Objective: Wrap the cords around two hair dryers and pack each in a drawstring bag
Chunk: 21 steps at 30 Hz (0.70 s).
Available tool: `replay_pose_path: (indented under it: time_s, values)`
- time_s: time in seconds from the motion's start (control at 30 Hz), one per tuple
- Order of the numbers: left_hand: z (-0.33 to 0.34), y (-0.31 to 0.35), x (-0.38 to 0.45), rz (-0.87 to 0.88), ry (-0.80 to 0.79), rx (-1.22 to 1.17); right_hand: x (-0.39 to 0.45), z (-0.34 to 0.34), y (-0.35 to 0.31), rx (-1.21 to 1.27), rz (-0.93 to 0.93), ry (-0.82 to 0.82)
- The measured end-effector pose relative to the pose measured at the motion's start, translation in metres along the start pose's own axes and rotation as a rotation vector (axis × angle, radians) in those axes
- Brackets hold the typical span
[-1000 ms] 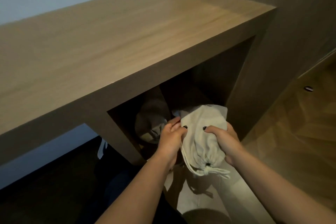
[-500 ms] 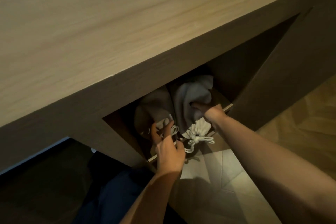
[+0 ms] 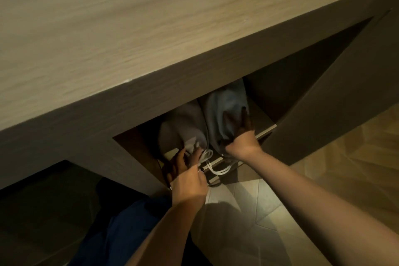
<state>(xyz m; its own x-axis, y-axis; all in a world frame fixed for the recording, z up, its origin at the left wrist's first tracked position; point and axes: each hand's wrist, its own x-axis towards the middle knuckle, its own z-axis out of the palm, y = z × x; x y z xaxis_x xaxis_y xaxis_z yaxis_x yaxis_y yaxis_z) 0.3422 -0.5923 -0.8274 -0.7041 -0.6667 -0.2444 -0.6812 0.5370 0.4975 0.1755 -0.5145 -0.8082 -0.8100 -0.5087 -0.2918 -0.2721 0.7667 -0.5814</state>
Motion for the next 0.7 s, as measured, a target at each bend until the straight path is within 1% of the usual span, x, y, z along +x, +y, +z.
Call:
replay_pose_path:
  time_s: [0.03, 0.1, 0.27, 0.37, 0.43, 0.53, 0.6, 0.7]
  values:
    - [0.001, -0.001, 0.0, 0.009, 0.004, 0.011, -0.001, 0.002, -0.001, -0.058, -0.011, -0.028]
    - [0.004, -0.002, -0.001, 0.023, -0.005, 0.002, 0.004, 0.002, -0.003, -0.161, -0.068, -0.006]
    - [0.002, -0.006, -0.003, 0.032, -0.038, -0.198, 0.032, -0.002, 0.003, -0.281, -0.194, 0.034]
    - [0.0, -0.005, -0.003, 0.041, -0.057, -0.248, 0.046, -0.009, 0.001, -0.362, -0.193, -0.043]
    - [-0.002, -0.005, -0.005, 0.057, -0.096, -0.261, 0.047, -0.013, -0.001, -0.318, -0.206, -0.059]
    - [-0.007, -0.008, -0.004, 0.095, -0.103, -0.273, 0.03, -0.014, 0.006, -0.091, -0.302, 0.003]
    - [-0.017, -0.007, -0.003, 0.093, -0.127, -0.265, 0.013, -0.015, 0.01, -0.019, -0.291, 0.002]
    - [-0.036, -0.003, -0.007, 0.12, -0.131, -0.191, -0.015, -0.016, 0.001, 0.01, -0.184, -0.02]
